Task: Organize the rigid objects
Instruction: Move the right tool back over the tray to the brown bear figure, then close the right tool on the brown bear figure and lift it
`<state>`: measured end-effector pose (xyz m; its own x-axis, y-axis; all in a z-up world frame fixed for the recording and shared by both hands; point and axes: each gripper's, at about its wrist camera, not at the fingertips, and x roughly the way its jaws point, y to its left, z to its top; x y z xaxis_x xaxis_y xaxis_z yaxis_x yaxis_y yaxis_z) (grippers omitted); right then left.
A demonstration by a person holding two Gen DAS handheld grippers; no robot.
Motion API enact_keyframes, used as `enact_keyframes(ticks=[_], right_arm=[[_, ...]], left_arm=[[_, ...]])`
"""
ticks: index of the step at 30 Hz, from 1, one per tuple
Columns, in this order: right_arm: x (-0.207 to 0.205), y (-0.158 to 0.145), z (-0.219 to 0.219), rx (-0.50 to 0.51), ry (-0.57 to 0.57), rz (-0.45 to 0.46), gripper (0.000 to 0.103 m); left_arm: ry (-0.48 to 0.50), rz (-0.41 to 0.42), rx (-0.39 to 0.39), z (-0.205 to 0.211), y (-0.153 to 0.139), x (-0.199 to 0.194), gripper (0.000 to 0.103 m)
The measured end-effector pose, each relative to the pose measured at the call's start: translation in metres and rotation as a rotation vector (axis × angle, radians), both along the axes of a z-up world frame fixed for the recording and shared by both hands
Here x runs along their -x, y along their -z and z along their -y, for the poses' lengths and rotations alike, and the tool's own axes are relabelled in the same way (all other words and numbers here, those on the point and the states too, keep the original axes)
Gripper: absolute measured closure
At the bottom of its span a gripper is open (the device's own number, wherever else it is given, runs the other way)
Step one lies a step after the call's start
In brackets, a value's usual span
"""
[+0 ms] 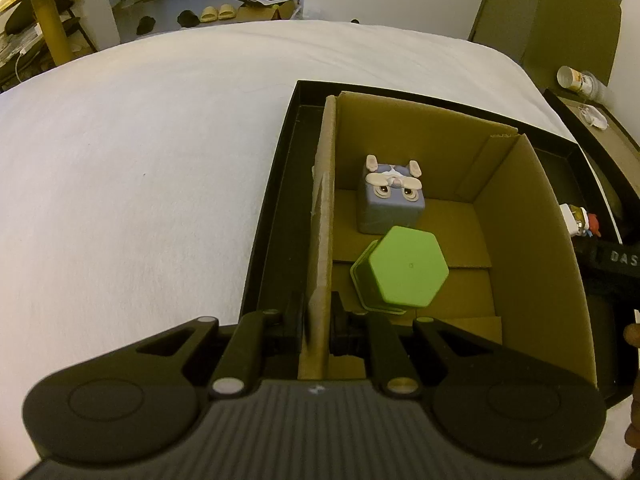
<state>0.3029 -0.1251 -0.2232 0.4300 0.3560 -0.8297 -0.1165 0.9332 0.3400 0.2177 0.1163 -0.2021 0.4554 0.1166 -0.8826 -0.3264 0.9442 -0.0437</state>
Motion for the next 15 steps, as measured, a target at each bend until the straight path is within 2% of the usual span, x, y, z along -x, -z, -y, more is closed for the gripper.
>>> enact_keyframes(ticks=[6,10,15], right_arm=[[-0.0069,0.0043,-0.0104,0.018,-0.001,0.0,0.047],[-0.0075,0.0098,-0.008,0.032,0.008,-0.011,0.06],[-0.0003,0.006,-0.0047,0.044,0.006,-0.004,0.06]], left_arm=[[-0.008,0.002,-0.004,0.0008,-0.0011,0.0007,0.092],[-0.018,0.002,-0.006,0.0016,-0.0014,0.0004,0.092],[-0.021,0.002,-0.011,0.0029,-0.0014,0.0008,0.092]])
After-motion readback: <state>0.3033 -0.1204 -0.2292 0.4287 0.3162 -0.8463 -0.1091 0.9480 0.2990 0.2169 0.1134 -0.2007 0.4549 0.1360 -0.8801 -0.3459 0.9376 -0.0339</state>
